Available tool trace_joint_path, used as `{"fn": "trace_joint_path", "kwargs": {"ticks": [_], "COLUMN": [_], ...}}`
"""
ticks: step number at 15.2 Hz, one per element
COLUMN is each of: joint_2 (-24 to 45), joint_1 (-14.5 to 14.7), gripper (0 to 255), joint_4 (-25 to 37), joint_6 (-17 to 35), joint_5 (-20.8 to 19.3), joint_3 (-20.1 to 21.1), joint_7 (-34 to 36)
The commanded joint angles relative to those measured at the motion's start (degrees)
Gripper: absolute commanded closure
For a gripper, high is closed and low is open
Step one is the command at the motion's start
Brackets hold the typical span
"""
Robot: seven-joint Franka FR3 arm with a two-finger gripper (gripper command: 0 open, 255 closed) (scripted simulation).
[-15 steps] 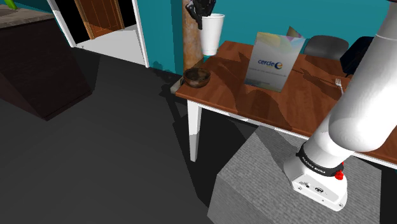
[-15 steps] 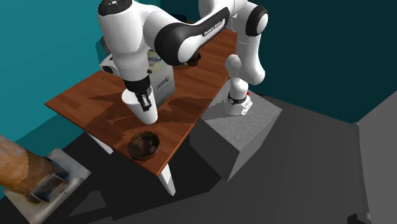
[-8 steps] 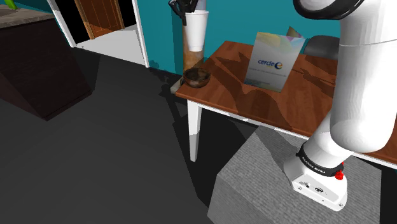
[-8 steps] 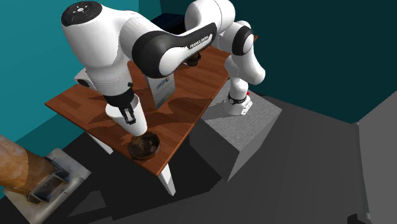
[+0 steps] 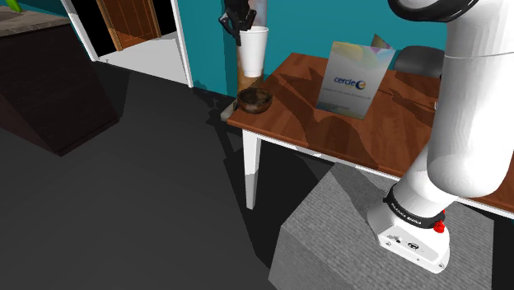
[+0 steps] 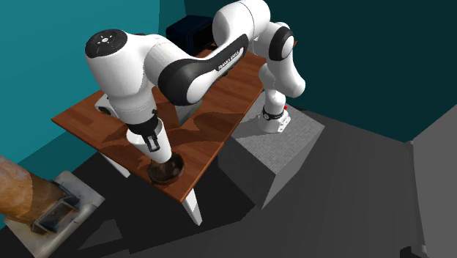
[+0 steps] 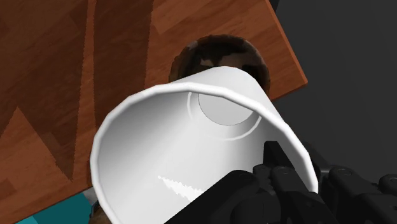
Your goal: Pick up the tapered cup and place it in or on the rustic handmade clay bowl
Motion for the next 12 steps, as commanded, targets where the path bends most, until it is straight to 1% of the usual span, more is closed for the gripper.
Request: {"fn": "trace_joint_path", "kwargs": {"ticks": [1,12], "joint_2": [-0.4,-1.3], "joint_1": [-0.1,-0.4], "gripper": [255,255], "joint_4": [-2.2,-12.0], "joint_6": [1.8,10.6], "joint_5": [0.0,-0.1], "joint_3": [0.0,0.0], "joint_7": [0.2,1.3]}}
